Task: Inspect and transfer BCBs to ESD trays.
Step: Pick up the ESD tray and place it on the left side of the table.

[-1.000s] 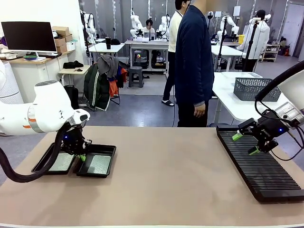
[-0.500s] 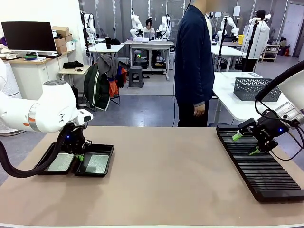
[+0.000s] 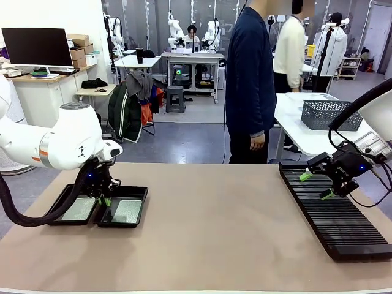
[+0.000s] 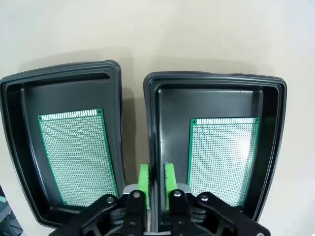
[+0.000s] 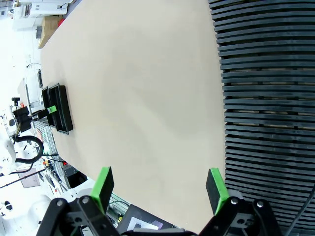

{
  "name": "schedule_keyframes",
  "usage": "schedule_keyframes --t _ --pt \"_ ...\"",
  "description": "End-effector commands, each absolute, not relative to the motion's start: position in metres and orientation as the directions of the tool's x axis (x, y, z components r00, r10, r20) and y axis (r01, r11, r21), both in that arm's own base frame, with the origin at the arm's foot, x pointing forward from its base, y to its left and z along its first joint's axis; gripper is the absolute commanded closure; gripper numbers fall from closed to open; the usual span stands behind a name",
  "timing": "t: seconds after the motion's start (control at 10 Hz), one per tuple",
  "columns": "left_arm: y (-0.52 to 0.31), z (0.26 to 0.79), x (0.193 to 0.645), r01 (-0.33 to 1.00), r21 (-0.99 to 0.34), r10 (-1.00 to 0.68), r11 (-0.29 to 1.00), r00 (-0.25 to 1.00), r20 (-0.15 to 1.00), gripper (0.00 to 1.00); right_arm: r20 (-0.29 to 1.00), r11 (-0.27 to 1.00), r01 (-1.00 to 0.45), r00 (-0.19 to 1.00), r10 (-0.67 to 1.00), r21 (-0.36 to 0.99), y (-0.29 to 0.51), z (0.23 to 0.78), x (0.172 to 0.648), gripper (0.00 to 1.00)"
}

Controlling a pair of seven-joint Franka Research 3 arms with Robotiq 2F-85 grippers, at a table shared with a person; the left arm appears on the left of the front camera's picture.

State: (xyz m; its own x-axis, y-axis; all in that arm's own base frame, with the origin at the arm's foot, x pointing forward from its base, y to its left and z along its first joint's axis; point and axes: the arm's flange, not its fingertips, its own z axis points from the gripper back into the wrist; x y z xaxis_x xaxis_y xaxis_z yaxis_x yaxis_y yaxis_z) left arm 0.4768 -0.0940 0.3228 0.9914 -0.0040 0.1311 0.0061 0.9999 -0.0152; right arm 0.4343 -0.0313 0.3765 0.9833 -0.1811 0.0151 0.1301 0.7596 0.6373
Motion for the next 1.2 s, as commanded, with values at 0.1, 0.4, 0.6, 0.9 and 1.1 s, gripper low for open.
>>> schedule_keyframes --t 0.1,0.4,0.6,0.9,1.1 --pt "-0.101 0.325 0.481 -0.018 0.024 0.015 1.0 0.992 0.122 0.64 0.009 0.763 0.15 0.98 -0.199 0.629 -0.03 0.378 0.434 0.0" --pt "-0.106 0.344 0.482 -0.004 0.039 -0.001 0.999 0.99 0.139 0.49 0.009 0.763 0.15 0.98 -0.199 0.629 -0.03 0.378 0.434 0.0" --pt "-0.113 0.373 0.482 0.016 0.049 -0.023 0.999 0.989 0.145 0.37 0.009 0.763 0.15 0.98 -0.199 0.629 -0.03 0.378 0.434 0.0" --pt "-0.114 0.426 0.482 0.013 0.045 -0.019 0.999 0.992 0.127 0.05 0.009 0.763 0.15 0.98 -0.199 0.629 -0.03 0.378 0.434 0.0" --pt "-0.111 0.448 0.484 0.014 0.049 -0.02 0.999 0.993 0.113 0.0 0.009 0.763 0.15 0.98 -0.199 0.629 -0.03 0.378 0.434 0.0"
